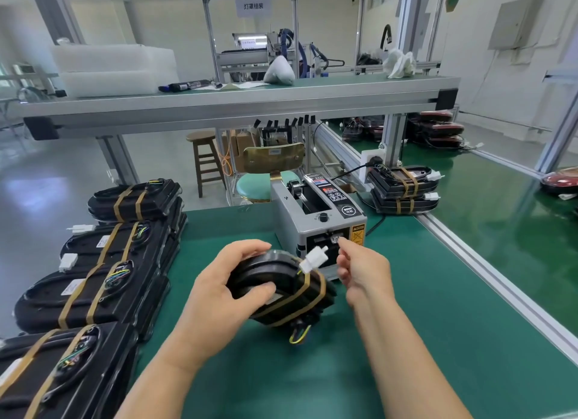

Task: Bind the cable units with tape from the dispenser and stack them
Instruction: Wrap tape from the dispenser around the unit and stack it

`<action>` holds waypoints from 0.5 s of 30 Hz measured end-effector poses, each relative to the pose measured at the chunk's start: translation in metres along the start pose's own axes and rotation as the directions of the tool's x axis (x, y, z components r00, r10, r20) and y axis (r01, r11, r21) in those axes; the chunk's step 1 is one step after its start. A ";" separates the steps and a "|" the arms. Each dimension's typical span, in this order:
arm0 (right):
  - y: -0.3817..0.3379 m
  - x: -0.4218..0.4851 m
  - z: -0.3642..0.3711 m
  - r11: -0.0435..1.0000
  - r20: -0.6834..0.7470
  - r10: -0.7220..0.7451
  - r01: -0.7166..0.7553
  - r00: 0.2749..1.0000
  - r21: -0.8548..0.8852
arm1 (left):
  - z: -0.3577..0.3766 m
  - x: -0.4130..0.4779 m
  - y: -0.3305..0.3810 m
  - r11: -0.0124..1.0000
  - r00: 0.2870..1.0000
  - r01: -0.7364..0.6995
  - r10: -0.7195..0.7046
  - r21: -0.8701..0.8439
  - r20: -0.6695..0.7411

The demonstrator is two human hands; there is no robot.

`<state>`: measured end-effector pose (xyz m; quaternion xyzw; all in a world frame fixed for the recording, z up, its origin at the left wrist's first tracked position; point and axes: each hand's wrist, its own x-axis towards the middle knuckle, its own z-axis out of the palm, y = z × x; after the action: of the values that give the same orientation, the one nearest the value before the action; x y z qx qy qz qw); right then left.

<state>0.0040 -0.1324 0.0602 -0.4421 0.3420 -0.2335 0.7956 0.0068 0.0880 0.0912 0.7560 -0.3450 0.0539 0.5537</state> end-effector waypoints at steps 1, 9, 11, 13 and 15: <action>-0.003 -0.007 -0.002 0.999 0.028 -0.007 0.005 1.000 0.048 | 0.003 -0.001 -0.003 0.997 1.000 0.013 -0.014 -0.071 -0.016; -0.024 -0.070 -0.003 0.986 0.260 -0.145 0.119 0.955 0.115 | 0.028 -0.016 -0.042 0.913 0.983 0.171 -0.183 -0.372 0.002; -0.018 -0.079 -0.001 0.993 0.305 -0.071 0.038 0.950 0.114 | 0.032 -0.023 -0.049 0.936 0.982 0.187 -0.183 -0.299 0.042; -0.008 -0.083 0.000 0.995 0.332 0.013 -0.045 0.943 0.090 | 0.035 -0.028 -0.054 0.957 0.983 0.184 -0.173 -0.226 0.065; 0.002 -0.086 -0.001 0.994 0.339 0.076 -0.099 0.938 0.053 | 0.036 -0.031 -0.054 0.971 0.985 0.169 -0.161 -0.170 0.062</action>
<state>-0.0536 -0.0742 0.0872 -0.4321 0.2123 -0.1307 0.8667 0.0044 0.0788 0.0196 0.7315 -0.2974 -0.0409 0.6122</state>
